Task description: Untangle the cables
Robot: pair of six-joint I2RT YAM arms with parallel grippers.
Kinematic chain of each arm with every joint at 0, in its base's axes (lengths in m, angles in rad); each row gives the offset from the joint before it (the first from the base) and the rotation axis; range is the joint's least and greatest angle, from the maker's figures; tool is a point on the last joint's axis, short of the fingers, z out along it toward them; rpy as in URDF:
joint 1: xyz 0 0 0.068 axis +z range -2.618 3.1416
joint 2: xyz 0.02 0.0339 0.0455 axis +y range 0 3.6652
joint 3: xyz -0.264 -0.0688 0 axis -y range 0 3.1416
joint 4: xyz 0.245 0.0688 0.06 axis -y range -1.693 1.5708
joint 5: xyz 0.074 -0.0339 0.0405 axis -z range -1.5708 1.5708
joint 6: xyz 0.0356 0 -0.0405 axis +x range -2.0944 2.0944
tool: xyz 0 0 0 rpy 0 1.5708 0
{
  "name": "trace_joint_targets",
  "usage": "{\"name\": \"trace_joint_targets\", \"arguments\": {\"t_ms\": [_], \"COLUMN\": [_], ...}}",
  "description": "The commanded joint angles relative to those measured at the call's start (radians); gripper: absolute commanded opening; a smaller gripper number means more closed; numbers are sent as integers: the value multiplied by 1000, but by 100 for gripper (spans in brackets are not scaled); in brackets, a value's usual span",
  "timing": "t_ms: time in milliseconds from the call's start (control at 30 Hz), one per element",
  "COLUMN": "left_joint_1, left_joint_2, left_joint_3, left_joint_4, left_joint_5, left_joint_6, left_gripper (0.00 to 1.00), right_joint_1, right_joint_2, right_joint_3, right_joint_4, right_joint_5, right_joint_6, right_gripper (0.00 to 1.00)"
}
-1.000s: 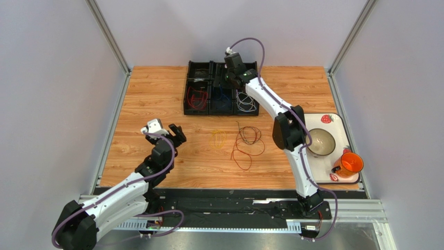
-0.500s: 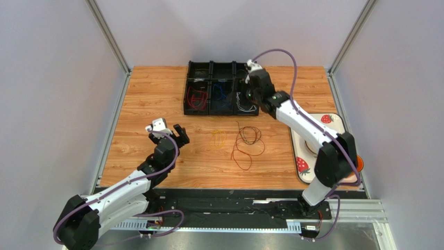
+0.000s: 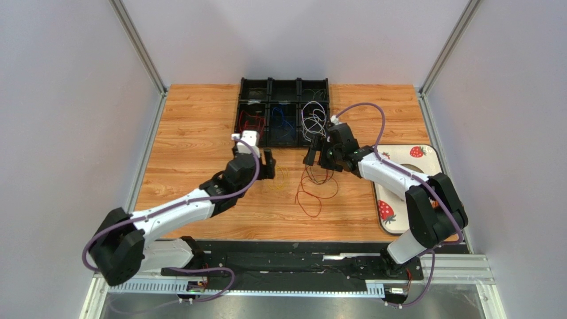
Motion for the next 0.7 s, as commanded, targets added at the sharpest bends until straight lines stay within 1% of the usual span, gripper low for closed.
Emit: {"name": "trace_joint_targets", "arguments": {"t_ms": [0, 133, 233, 300, 467, 500, 533, 633, 667], "left_joint_1": [-96, -157, -180, -191, -217, -223, -235, -240, -240], "left_joint_2": [150, 274, 336, 364, 396, 391, 372, 318, 309], "left_joint_3": [120, 156, 172, 193, 218, 218, 216, 203, 203], "left_joint_4": [-96, -56, -13, -33, -89, -109, -132, -221, -262], "left_joint_5": [61, 98, 147, 140, 38, -7, -104, -230, -252], "left_joint_6": [31, 0, 3, 8, -27, -44, -84, -161, -178], "left_gripper": [79, 77, 77, 76, 75, 75, 75, 75, 75], "right_joint_1": [11, 13, 13, 13, 13, 11, 13, 16, 19], "right_joint_2": [-43, -68, -112, -149, -223, -230, -238, -244, -246], "right_joint_3": [-40, -92, -140, -177, -267, -286, -298, -330, -336], "right_joint_4": [-17, 13, 41, 53, 133, 139, 162, 204, 213], "right_joint_5": [123, 181, 206, 227, 269, 273, 274, 280, 283], "right_joint_6": [13, 5, 16, 22, 29, 34, 34, 45, 43], "right_gripper": [80, 80, 79, 79, 78, 78, 77, 77, 77]}}
